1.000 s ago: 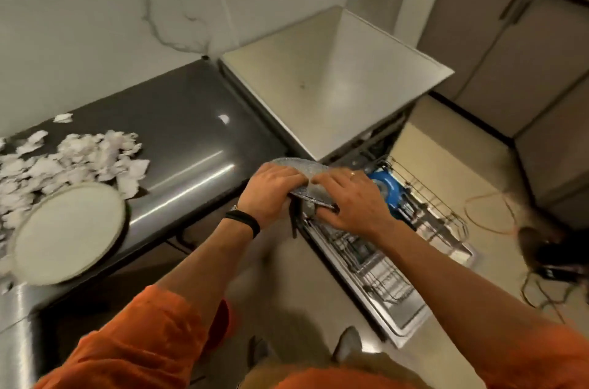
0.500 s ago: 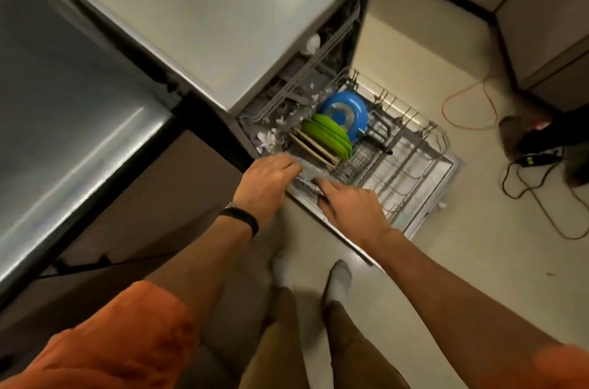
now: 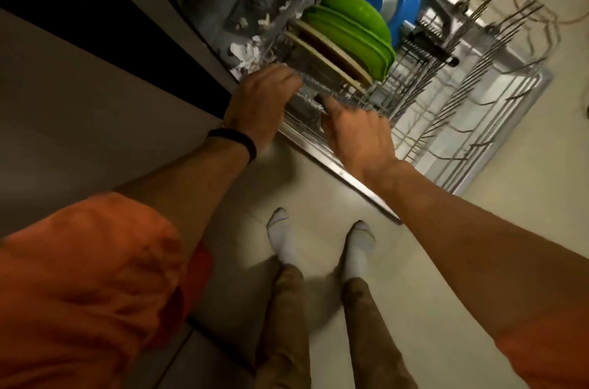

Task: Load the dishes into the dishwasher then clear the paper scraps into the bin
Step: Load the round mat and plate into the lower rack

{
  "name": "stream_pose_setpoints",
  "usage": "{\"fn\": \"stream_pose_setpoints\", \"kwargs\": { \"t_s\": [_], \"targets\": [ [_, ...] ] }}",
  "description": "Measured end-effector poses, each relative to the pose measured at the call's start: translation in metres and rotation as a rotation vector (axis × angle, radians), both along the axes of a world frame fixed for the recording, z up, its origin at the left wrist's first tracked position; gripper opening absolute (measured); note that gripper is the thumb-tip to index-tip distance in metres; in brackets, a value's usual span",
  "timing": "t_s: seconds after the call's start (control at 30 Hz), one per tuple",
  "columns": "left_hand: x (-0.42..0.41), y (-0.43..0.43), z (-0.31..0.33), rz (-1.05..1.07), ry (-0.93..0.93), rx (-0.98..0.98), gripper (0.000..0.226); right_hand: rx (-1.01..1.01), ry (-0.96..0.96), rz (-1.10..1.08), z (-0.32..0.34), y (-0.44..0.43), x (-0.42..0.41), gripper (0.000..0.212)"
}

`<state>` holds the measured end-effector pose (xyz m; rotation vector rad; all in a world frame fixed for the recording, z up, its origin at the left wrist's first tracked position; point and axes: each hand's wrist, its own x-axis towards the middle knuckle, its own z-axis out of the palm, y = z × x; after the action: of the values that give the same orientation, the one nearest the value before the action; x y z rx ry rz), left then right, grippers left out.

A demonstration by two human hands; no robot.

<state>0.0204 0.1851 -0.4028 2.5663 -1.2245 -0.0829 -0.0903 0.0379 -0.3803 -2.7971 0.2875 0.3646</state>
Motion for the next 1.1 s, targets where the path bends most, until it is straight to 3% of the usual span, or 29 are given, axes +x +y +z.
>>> {"fn": "stream_pose_setpoints", "kwargs": {
  "t_s": [0.07,0.4,0.67,0.83,1.1],
  "targets": [
    [0.006,0.000,-0.014,-0.018,-0.014,0.026,0.049,-0.002,-0.024,-0.008,-0.013,0.002,0.005,0.038],
    [0.044,-0.008,-0.034,-0.040,-0.017,-0.001,0.028,0.003,-0.056,-0.072,-0.037,0.002,0.034,0.040],
    [0.063,-0.019,-0.043,-0.055,0.005,0.006,0.034,0.051,-0.003,-0.125,-0.048,-0.005,0.057,0.035],
    [0.059,-0.027,-0.040,-0.097,0.022,-0.011,0.028,0.076,0.050,-0.207,-0.059,-0.014,0.073,0.021],
    [0.081,-0.030,-0.043,-0.056,0.032,0.160,0.027,0.077,-0.060,-0.165,-0.053,-0.015,0.070,0.028]
  ]
}}
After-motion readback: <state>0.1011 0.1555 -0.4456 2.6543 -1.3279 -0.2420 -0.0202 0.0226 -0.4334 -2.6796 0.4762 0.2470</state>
